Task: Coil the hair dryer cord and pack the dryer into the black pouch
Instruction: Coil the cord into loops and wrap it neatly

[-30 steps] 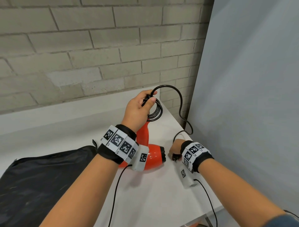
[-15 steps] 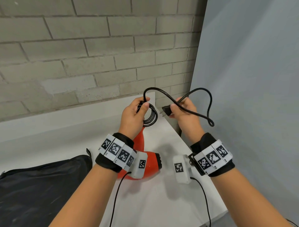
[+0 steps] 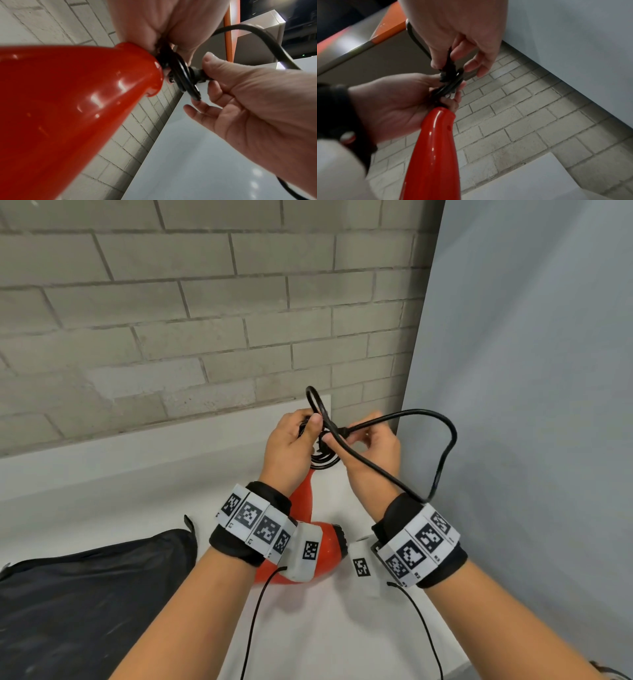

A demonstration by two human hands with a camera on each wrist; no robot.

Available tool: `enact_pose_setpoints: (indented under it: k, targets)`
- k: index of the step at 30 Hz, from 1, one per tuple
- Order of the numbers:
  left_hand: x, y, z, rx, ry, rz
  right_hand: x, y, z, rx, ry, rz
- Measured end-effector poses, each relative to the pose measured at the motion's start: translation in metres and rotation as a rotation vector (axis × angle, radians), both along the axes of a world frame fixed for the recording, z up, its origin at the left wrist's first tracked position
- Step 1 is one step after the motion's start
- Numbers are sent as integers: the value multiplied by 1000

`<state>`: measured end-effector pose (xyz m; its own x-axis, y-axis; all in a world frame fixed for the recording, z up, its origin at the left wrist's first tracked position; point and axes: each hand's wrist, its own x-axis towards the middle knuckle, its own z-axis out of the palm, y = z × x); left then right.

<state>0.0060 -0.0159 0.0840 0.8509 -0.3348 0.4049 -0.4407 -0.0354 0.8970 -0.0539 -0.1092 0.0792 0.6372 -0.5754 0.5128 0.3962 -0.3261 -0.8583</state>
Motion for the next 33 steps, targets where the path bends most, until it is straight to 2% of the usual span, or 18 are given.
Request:
enact_pose_setpoints:
  k: [3,7,10,13,20,23,28,30,32,33]
  targets:
    - [-2,0,1,2,26,-7,6,4,-8,-26,-5,-29]
    - [-1,1,1,24,35,-19,11,4,-10,14,33,19]
    - [-2,4,4,-48,115,-99,16,6,-7,39,-9,150]
    - [-5,5,6,-74,122,-151,23,8,-4,69,9,286]
    - [-2,7,5,-114,100,-149,30,3,-9,-148,180,287]
    - [-1,7,3,-112,42,-155,22,-6,-16,-327,200,311]
    - [6,7,-1,-182,92,-76,19,-32,-42,-575,303,253]
    - [11,10,-2,-211,93,-76,18,-48,-61,-611,451,257]
    - [14,12,-2,-172,72,-89,15,-63,-79,-603,733,253]
    - [15,11,-2,-157,73,-95,13,-68,-84,-658,882,246]
